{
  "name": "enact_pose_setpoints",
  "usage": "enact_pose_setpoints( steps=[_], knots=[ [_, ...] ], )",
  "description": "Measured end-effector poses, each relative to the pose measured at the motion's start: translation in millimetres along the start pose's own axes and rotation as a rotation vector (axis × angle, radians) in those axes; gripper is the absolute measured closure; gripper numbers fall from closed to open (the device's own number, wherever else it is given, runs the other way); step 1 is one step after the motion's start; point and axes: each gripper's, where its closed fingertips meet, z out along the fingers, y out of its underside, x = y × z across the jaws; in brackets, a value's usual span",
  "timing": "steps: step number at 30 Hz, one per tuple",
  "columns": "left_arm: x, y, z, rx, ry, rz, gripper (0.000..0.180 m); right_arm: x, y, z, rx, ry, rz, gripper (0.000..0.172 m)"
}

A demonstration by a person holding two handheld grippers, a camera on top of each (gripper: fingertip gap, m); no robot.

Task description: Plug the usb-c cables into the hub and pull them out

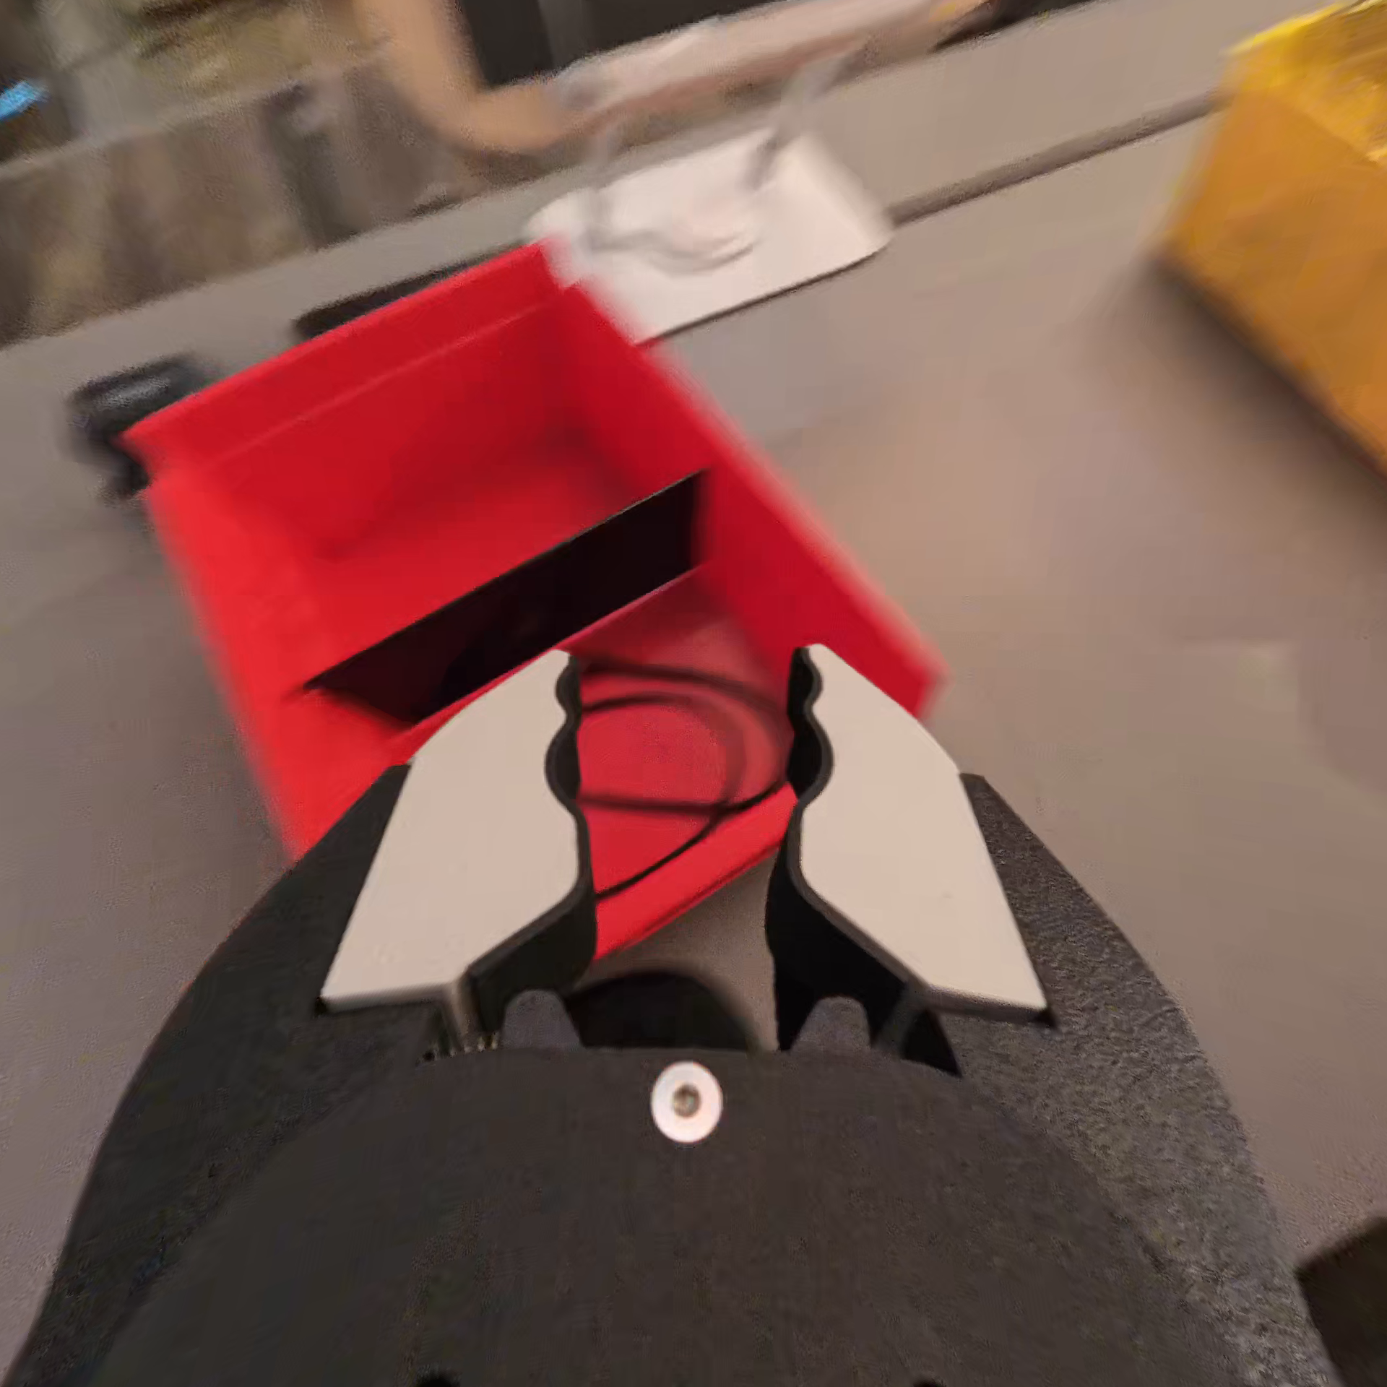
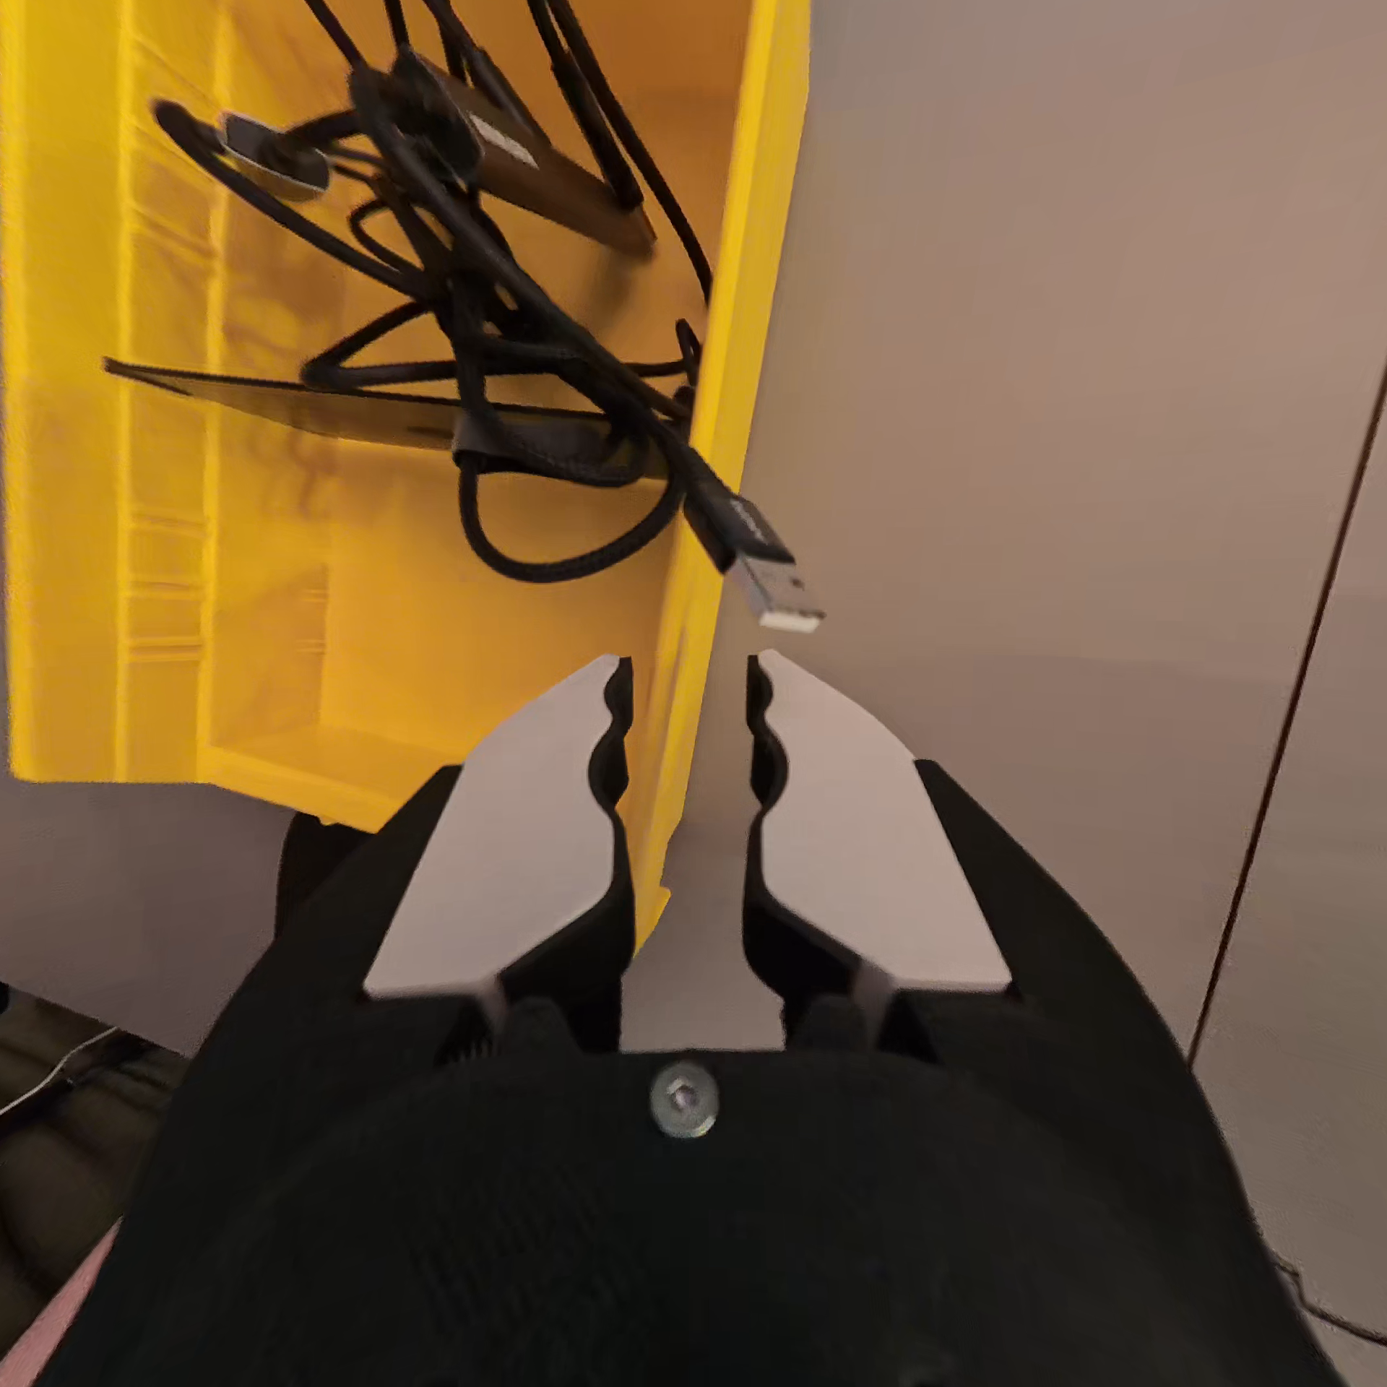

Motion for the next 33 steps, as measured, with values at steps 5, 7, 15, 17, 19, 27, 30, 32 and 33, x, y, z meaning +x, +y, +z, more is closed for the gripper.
enact_pose_setpoints(
  steps=[5,7,15,17,19,27,30,32,33],
  knots=[
    [-119.6,49.3,-23.2,-0.157,-0.336,-0.127,0.122,1.7,7.4,23.3,-0.15,0.05,0.006,0.149],
    [-138.3,66.5,-18.9,-0.184,-0.289,-0.209,0.125,-1.4,9.3,31.7,-0.202,0.05,0.007,0.163],
    [-119.7,76.4,27.7,-0.266,0.031,-0.298,0.139,-8.3,13.5,40.1,-0.357,0.192,-0.05,0.165],
    [-113.7,82.9,38.2,-0.362,0.042,-0.265,0.143,-21.5,14.0,43.8,-0.374,0.155,-0.095,0.163],
    [-116.3,96.6,46.2,-0.484,-0.011,-0.19,0.149,-34.6,14.9,47.0,-0.399,0.141,-0.103,0.163],
    [-104.2,102.1,59.5,-0.571,-0.082,-0.077,0.155,-92.9,15.1,63.6,-0.502,0.152,-0.111,0.163],
    [-86.6,98.4,64.3,-0.572,-0.092,-0.023,0.152,-120.4,13.4,72.4,-0.528,0.158,-0.141,0.16],
    [-75.4,96.3,67.7,-0.574,-0.12,0.042,0.147,-137.2,11.7,78.4,-0.543,0.177,-0.186,0.157],
    [-70.6,95.5,68.9,-0.577,-0.139,0.065,0.145,-145.9,11.1,81.4,-0.547,0.185,-0.208,0.156]
  ],
)
